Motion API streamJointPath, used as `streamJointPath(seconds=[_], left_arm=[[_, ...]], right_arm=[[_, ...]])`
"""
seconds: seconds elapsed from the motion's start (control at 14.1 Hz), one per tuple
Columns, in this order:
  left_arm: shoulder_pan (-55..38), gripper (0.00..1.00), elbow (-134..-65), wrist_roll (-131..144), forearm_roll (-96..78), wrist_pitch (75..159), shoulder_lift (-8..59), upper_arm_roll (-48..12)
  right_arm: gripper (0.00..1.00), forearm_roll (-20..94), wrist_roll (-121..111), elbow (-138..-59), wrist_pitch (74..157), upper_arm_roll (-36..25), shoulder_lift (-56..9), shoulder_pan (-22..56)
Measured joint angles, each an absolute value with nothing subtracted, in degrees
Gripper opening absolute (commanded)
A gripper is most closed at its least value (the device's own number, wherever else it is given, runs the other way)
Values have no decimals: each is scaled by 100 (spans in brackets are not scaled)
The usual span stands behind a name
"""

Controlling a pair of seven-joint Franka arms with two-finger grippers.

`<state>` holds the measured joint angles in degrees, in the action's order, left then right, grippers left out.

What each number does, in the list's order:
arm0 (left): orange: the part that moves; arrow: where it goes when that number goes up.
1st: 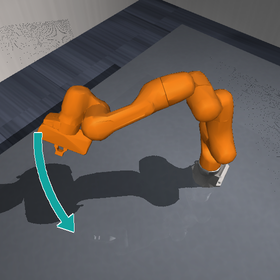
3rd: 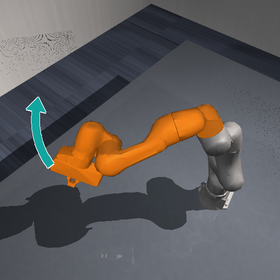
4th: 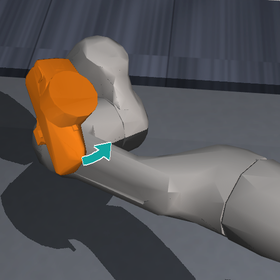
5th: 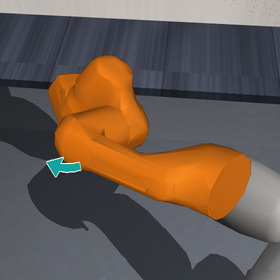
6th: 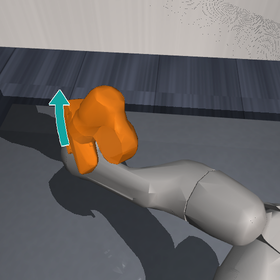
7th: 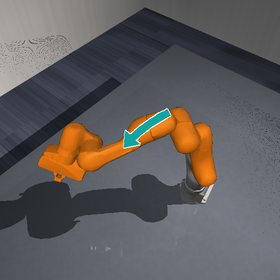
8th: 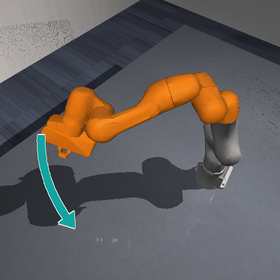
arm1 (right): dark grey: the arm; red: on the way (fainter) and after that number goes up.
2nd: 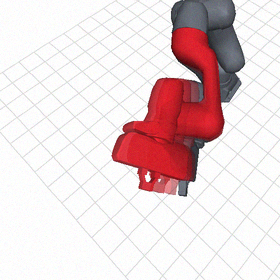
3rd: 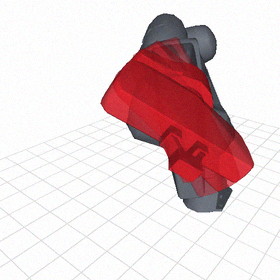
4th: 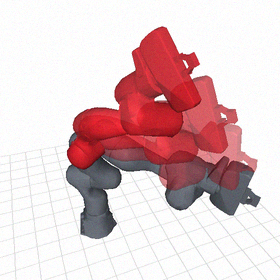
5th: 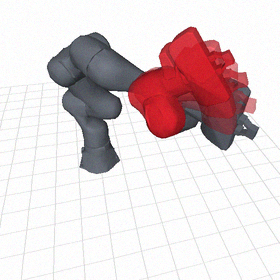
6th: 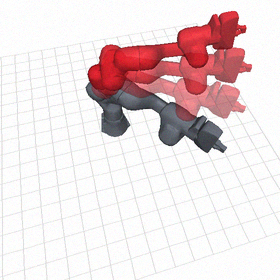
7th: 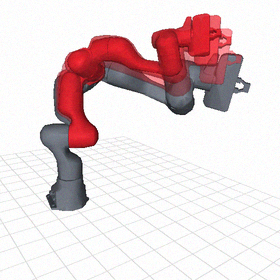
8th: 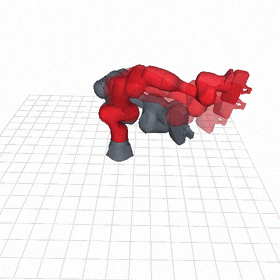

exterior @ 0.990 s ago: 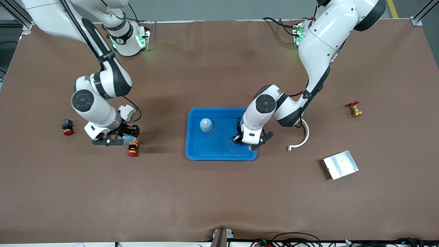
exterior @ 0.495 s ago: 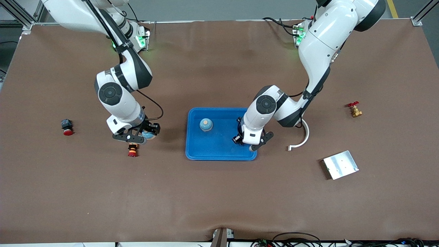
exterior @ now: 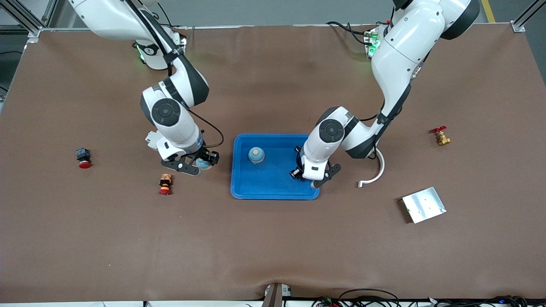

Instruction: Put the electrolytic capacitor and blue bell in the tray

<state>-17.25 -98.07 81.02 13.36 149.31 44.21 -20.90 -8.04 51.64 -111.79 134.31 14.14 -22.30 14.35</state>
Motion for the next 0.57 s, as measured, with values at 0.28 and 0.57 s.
streamJointPath(seconds=[0.28,0.57], left_arm=[[-1720,100,-9783,8101,1336,14931,4420,-2089],[-1648,100,-9719,8102,1336,14935,4391,-2087]], right_arm=[[0,-1253,6335,-10629,13072,1407,-2600,1844],[0,-1396,7050,-10121,12829,1405,-3036,2164]])
